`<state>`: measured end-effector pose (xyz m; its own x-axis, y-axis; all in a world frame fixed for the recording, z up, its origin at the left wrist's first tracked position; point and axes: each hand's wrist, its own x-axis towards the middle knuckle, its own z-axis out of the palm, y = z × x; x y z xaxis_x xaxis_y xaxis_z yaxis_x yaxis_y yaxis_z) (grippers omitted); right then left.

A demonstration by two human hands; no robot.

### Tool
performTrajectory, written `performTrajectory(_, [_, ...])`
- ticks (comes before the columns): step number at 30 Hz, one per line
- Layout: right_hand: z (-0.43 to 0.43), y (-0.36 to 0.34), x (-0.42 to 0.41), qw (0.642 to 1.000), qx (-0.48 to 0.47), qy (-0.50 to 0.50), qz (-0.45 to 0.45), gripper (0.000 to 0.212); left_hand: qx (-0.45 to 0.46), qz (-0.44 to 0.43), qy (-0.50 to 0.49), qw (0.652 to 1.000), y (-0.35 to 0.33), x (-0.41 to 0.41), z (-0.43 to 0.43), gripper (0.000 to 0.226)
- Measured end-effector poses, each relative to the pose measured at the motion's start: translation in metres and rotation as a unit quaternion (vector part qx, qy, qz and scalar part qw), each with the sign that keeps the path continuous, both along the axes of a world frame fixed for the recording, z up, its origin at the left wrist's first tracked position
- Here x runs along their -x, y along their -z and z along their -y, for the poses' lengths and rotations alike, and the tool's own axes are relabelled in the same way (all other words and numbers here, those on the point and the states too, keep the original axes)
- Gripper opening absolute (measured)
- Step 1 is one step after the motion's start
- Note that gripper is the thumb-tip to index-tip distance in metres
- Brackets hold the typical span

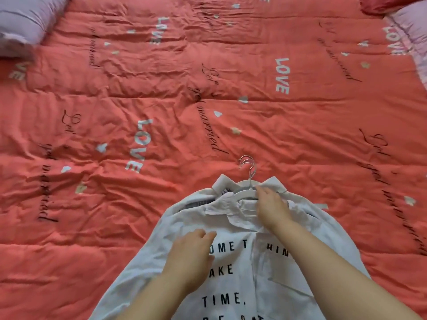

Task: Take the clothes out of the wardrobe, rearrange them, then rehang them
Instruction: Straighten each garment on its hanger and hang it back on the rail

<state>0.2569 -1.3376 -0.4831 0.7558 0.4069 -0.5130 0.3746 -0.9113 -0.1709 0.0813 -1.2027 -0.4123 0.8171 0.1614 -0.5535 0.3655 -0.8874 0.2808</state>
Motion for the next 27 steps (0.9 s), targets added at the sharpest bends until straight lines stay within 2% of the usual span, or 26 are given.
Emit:
performTrajectory(5, [0.003,0.018,-0.003,0.999,-0.006,0.008,0.045,0.036,-0.009,0.005,-0.021,1.000,0.005,0.009,-0.006,0.050])
performTrajectory(8, [0.003,0.001,0.005,0.990,-0.127,0.034,0.057,0.027,-0.010,0.035,-0.035,0.999,-0.004,0.017,-0.009,0.050])
performTrajectory(10, [0.004,-0.019,0.016,0.972,-0.210,0.006,0.107,0.016,-0.011,0.058,-0.046,0.997,-0.013,0.024,-0.014,0.051])
performTrajectory(14, [-0.001,-0.084,0.047,0.924,-0.309,-0.085,0.207,0.031,-0.017,0.130,-0.072,0.989,-0.048,0.045,-0.023,0.054])
performTrajectory(16, [-0.010,-0.126,0.068,0.893,-0.347,-0.125,0.257,0.028,-0.019,0.184,-0.084,0.979,-0.075,0.062,-0.029,0.054])
performTrajectory(19, [-0.030,-0.191,0.114,0.856,-0.390,-0.174,0.293,0.026,-0.016,0.306,-0.125,0.944,-0.121,0.096,-0.041,0.054])
performTrajectory(22, [-0.057,-0.253,0.179,0.823,-0.426,-0.227,0.299,0.027,-0.046,0.356,-0.187,0.914,-0.170,0.149,-0.052,0.057])
performTrajectory(27, [-0.113,-0.340,0.326,0.760,-0.490,-0.328,0.273,0.023,-0.120,0.498,-0.225,0.829,-0.240,0.289,-0.079,0.045])
